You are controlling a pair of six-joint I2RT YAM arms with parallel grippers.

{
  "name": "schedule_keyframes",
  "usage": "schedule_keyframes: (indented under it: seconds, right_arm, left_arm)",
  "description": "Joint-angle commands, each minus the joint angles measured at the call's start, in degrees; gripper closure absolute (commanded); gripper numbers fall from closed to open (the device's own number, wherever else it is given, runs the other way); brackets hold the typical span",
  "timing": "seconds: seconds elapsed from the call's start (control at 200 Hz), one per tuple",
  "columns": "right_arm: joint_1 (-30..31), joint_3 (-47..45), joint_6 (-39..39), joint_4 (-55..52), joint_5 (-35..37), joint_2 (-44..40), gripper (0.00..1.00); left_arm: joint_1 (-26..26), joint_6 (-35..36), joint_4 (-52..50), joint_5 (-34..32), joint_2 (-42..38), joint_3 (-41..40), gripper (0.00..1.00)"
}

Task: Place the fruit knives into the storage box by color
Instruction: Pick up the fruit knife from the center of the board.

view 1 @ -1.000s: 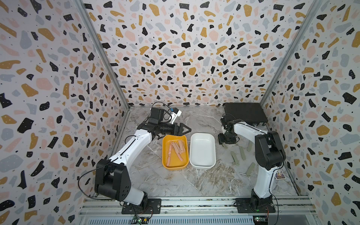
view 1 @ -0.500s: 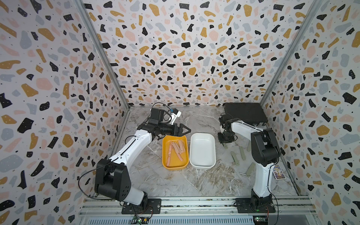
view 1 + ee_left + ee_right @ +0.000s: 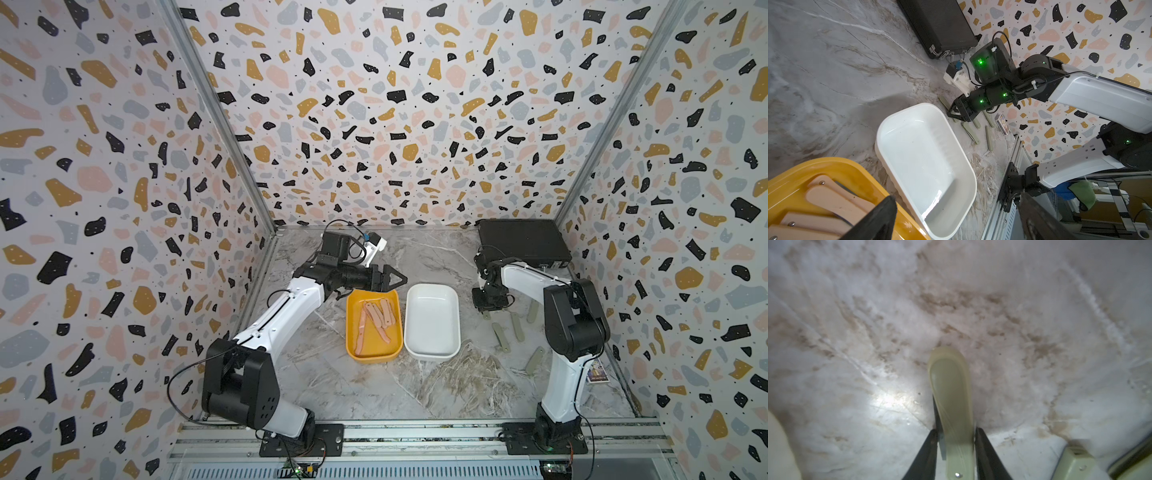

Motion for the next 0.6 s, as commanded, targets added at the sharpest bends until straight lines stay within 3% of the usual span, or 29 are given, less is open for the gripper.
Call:
schedule_keyframes:
  seconds: [0.0, 0.596]
  right_arm:
    - [-0.27, 0.63, -0.18, -0.99, 0.50, -0.42, 0.65]
    - [-1.84, 10.06, -0.13, -2.03, -1.44, 7.50, 0.60]
  left_arm:
    - [-0.25, 1.10, 2.09, 0.50, -0.20, -0.73, 0.08]
    - [-0.25, 1.38, 1.82, 0.15, -0.02, -0.73, 0.08]
